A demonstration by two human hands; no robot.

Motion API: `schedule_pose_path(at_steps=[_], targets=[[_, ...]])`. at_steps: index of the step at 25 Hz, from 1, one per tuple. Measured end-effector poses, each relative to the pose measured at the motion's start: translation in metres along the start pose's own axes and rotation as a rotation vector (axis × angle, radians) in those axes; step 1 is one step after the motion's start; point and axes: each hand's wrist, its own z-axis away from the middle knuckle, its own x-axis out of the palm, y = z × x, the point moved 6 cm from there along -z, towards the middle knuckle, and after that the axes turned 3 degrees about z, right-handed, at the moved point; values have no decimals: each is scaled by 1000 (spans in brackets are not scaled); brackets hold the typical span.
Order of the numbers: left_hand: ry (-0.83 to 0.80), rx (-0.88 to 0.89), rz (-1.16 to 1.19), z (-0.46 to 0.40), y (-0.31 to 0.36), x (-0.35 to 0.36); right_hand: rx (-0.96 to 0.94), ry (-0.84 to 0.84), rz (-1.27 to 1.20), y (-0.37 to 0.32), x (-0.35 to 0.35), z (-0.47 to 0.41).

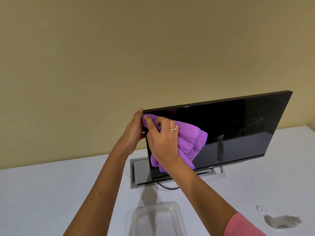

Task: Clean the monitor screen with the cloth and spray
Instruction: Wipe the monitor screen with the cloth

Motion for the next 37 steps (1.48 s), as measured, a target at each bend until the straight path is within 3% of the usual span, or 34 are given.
schedule_pose_path(at_steps=[7,16,21,23,26,33,37], targets=[[10,5,-41,-1,-1,-1,-35,-32,70,3,9,54],[-4,49,-18,1,1,0,63,45,3,-6,3,7],[-3,58,-36,3,5,4,22,-54,7,1,-8,-3],[-19,64,-42,4,8,6,119,-103,-36,18,-12,-5],[0,38,-34,1,8,4,459,-165,-140,68,-19,-1],[-19,18,-20,2,8,1,353,-36,-76,92,-36,3],[11,21,-37,5,9,3,357,-30,-251,61,-18,1]])
